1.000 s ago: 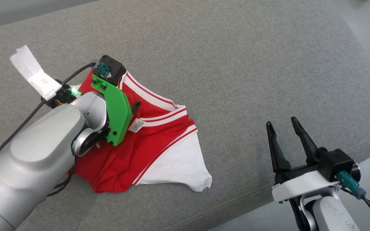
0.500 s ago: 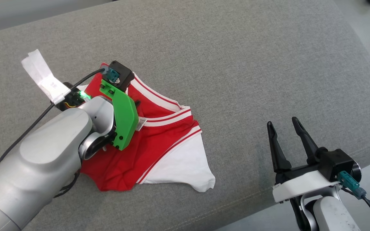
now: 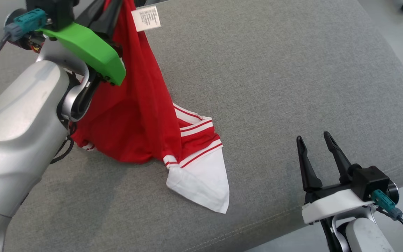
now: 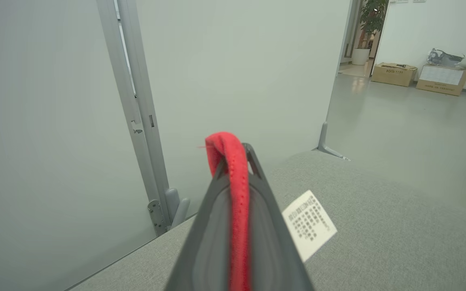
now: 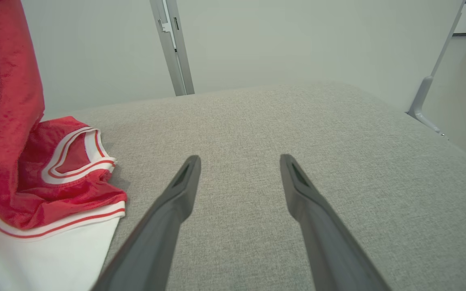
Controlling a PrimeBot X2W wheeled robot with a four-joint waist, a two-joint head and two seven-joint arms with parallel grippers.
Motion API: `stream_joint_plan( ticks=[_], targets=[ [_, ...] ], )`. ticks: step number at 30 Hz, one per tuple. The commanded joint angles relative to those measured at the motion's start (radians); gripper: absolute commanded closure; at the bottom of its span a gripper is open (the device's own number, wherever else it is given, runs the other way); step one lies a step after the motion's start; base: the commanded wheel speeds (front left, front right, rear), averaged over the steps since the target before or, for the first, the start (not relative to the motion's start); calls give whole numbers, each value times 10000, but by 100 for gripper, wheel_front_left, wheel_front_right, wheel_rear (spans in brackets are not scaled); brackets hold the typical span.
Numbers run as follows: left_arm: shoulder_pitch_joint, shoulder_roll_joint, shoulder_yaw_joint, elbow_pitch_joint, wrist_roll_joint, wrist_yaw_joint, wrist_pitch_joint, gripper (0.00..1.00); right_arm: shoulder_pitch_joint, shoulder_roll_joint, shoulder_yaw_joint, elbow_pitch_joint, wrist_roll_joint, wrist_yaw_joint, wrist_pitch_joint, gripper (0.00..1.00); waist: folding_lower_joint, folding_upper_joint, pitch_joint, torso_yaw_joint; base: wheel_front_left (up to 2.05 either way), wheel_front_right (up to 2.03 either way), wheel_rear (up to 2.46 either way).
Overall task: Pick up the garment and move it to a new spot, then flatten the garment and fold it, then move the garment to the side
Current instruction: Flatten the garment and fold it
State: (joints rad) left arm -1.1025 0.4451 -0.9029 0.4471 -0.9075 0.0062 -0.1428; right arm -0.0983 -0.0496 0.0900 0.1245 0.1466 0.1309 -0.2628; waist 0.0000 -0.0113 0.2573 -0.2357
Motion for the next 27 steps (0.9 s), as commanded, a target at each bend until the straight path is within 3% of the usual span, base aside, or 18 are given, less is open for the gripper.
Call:
stream_joint_plan(
  ticks=[1,5,8,11,15,20,24,25,26,27],
  targets=[
    [-40,111,45,-31,113,-45,-98,100,140,-17,-43,19,-73,-3,-31,0,0,113,-113,118,0,0,0],
    [952,552,159,-966,-77,-228,-692,100,502,-11,-401,30,-250,-3,-31,0,0,113,-450,614,0,0,0],
    [2279,1373,38,-2193,-278,-244,-833,100,698,-15,-582,-14,-436,-3,-31,0,0,113,-598,1073,0,0,0],
    [4231,2200,-123,-3329,-679,35,-982,100,773,-14,-607,-65,-557,-3,-31,0,0,113,-642,1511,0,0,0],
    [6696,2711,-245,-4059,-1287,281,-1166,100,752,-18,-512,-15,-680,-3,-31,0,0,113,-728,2057,0,0,0],
    [8542,2272,-50,-3708,-1536,316,-1223,100,891,-20,-487,104,-877,-3,-32,0,0,113,-930,2702,0,0,0],
    [9430,1383,780,-2696,-1264,-15,-1223,100,930,-20,-425,178,-1068,-3,-31,0,0,113,-1178,3059,0,0,0],
    [9566,1145,1016,-2521,-1163,-107,-1223,95,944,-18,-406,193,-1090,-3,-31,0,0,113,-1224,3097,0,0,0],
    [9710,946,1236,-2326,-1026,-206,-1224,71,968,-20,-386,207,-1096,-3,-32,0,0,113,-1266,3123,0,0,0],
    [9879,777,1393,-2103,-981,-356,-1223,62,987,-22,-378,219,-1099,-3,-31,0,0,113,-1295,3136,0,0,0]
  ],
)
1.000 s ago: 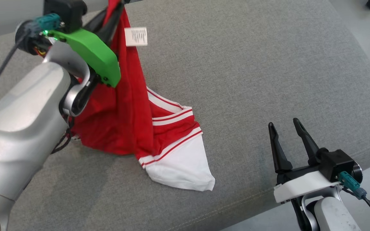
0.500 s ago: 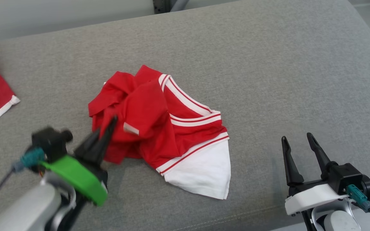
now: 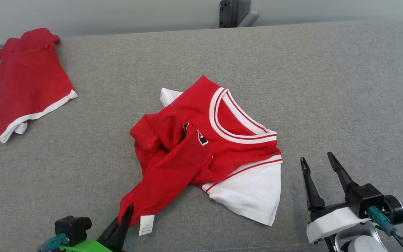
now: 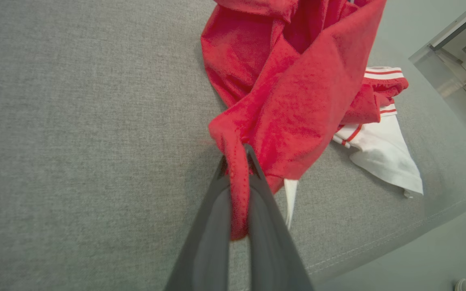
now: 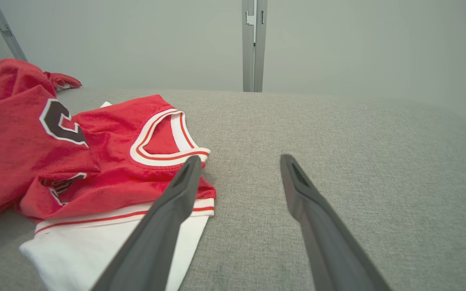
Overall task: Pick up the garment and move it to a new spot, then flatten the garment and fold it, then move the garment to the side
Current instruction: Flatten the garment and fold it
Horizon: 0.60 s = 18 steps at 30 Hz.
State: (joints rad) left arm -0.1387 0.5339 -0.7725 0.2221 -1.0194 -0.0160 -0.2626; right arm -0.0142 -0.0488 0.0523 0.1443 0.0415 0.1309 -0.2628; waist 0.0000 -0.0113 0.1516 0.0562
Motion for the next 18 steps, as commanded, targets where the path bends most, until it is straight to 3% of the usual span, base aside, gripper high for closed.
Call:
stream_joint_plan(
  ticks=[1,3,7,8,9,10,11,18],
  targets=[
    [375,-296,256,337,170,-296,-25,55,152,-28,16,25,-55,-3,-31,0,0,113,-257,225,0,0,0],
    [489,-647,775,694,386,-541,-27,34,157,-28,47,24,-60,-3,-31,0,0,113,-284,236,0,0,0],
    [755,-1302,1752,1338,892,-854,-26,55,232,-28,105,22,-53,-3,-31,0,0,113,-280,223,0,0,0],
    [786,-1459,1987,1450,1052,-913,-27,55,236,-29,122,24,-52,-3,-31,0,0,113,-270,211,0,0,0],
    [834,-1576,2184,1604,1227,-964,-27,48,226,-28,137,25,-48,-3,-32,0,0,113,-262,197,0,0,0],
    [872,-1663,2342,1709,1381,-996,-28,13,217,-28,139,37,-34,-3,-31,0,0,113,-261,184,0,0,0],
    [918,-1769,2497,1856,1434,-1030,-27,0,205,-28,149,46,-8,-3,-32,0,0,113,-264,167,0,0,0],
    [1147,-2038,3301,2500,1977,-1117,-15,0,202,-28,102,47,86,-3,-31,0,0,113,-362,95,0,0,0]
  ],
)
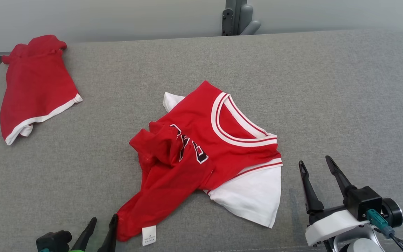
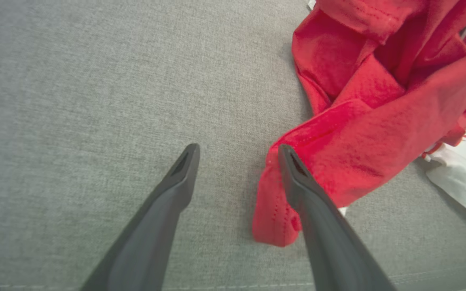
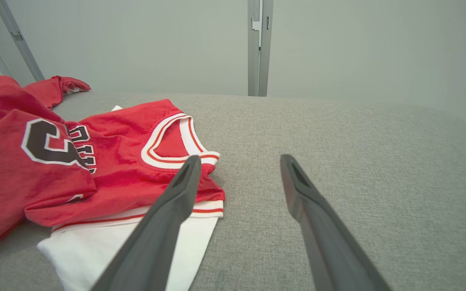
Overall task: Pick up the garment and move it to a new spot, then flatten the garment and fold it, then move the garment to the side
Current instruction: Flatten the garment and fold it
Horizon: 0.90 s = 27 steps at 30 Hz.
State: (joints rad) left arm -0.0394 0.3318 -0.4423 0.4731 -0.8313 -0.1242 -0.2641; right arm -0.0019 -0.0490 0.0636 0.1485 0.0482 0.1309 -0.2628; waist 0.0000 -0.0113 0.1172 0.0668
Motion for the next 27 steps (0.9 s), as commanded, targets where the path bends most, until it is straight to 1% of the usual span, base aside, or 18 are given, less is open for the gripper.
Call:
stream_joint_plan(
  ticks=[1,5,7,10,14,18,22,25,27],
  targets=[
    [195,-50,130,48,135,-45,-1,0,97,-26,-26,-4,35,-3,-31,0,0,113,-44,-22,0,0,0],
    [349,-254,942,-198,645,-56,0,0,116,-26,-51,-61,111,-3,-31,0,0,113,-129,-39,0,0,0],
    [453,-405,1517,-689,983,-58,-2,0,81,-27,-88,-200,166,-3,-31,0,0,113,-156,-36,0,0,0],
    [771,-779,2323,-1468,1563,-66,0,0,62,-27,-197,-443,219,-3,-31,0,0,113,-219,-33,0,0,0],
    [1043,-1132,3055,-2508,2594,-77,-2,0,161,-27,-283,-621,82,-3,-31,0,0,113,-409,-23,0,0,0],
    [1351,-1380,3471,-3602,3401,-72,-1,0,327,-24,-375,-762,-130,-3,-31,0,0,113,-685,-2,0,0,0],
    [1549,-1474,3611,-4473,3936,-74,-1,0,528,-26,-497,-840,-246,-3,-31,0,0,113,-915,-79,0,0,0],
    [1689,-1455,3595,-4750,4262,-75,-1,0,536,-24,-542,-797,-254,-3,-31,0,0,113,-969,-290,0,0,0],
    [1787,-1374,3450,-4675,4434,-75,-1,0,571,-26,-546,-702,-203,-3,-31,0,0,113,-1040,-458,0,0,0]
  ],
)
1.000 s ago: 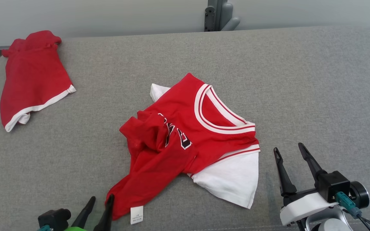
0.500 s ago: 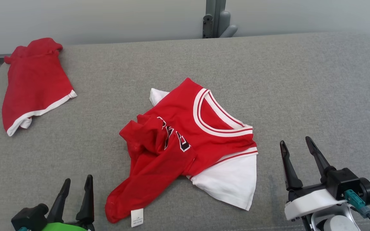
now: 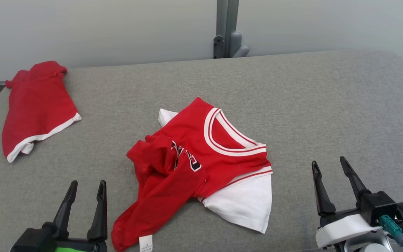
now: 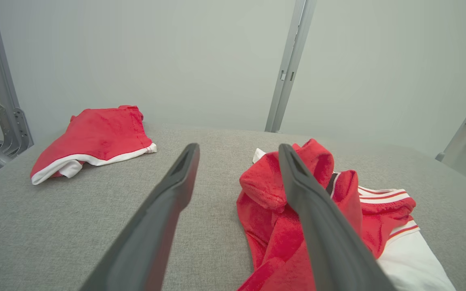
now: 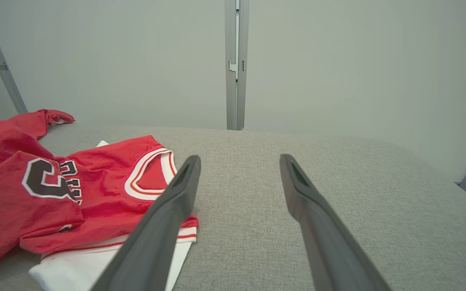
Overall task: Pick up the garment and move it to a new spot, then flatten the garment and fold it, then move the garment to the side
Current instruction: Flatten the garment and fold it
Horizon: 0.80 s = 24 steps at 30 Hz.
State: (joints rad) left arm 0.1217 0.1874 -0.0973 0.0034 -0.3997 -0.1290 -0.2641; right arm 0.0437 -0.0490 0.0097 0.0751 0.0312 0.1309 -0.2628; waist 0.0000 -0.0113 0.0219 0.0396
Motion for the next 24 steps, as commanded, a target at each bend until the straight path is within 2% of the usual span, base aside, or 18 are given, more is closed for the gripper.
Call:
stream_joint_plan(
  ticks=[1,8,24],
  targets=[
    [199,79,-15,60,118,-28,-1,0,142,-24,20,92,-38,-3,-31,0,0,113,-113,-278,0,0,0],
    [360,-72,216,424,284,-28,-1,0,205,-26,31,415,-83,-3,-31,0,0,113,-157,-733,0,0,0],
    [508,24,133,406,282,-28,-1,0,271,-24,-27,760,76,-3,-31,0,0,113,-265,-819,0,0,0]
  ],
)
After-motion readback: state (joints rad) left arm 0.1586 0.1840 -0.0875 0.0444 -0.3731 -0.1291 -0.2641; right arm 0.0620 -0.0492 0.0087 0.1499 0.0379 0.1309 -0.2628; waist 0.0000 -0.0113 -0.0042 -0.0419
